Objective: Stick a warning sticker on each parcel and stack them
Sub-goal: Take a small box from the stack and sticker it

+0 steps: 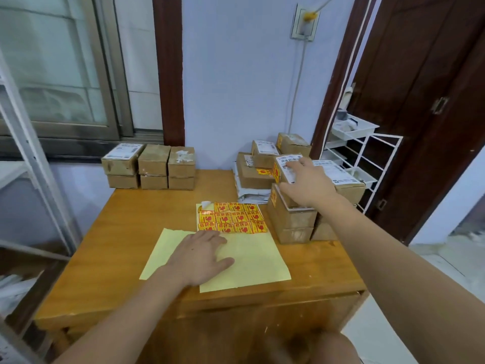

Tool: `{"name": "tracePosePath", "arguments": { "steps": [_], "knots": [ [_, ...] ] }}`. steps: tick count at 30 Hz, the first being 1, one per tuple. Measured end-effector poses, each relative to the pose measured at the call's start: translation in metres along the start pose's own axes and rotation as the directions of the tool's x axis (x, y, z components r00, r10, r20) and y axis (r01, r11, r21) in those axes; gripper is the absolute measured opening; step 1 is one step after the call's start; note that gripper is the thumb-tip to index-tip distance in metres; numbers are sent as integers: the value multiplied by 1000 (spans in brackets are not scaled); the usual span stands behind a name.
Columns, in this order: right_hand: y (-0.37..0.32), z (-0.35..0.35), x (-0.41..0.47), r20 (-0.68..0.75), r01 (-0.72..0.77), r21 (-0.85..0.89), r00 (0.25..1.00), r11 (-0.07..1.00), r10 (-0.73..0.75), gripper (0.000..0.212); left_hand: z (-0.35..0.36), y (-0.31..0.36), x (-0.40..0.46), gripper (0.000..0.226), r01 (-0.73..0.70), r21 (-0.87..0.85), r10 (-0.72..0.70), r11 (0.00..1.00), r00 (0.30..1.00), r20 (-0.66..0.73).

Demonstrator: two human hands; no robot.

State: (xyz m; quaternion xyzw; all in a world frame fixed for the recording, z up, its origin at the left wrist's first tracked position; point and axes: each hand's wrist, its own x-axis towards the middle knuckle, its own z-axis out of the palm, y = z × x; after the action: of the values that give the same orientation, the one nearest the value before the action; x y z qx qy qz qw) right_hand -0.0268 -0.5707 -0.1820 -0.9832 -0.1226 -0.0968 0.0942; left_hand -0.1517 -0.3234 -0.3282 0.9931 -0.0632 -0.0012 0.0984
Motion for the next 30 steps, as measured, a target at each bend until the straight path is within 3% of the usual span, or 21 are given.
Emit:
{"name": "tracePosePath", "arguments": {
  "steps": [8,16,24,30],
  "knots": [
    [2,14,3,61,-13,-81,998,997,18,68,22,-7,-4,70,23,-62,-26,998,999,-46],
    [5,21,1,14,66,-115,998,991,-64,41,24,-8,-2,68,30,-70,-34,997,998,-51],
    [-6,16,-6,-76,136,-133,986,982,-147,54,19,-7,-4,63,31,-126,-37,992,998,-42],
    [-42,20,-5,-80,246,-29,966,969,-247,54,-7,-22,-12,51,13,-165,-33,986,992,-122]
  ]
}}
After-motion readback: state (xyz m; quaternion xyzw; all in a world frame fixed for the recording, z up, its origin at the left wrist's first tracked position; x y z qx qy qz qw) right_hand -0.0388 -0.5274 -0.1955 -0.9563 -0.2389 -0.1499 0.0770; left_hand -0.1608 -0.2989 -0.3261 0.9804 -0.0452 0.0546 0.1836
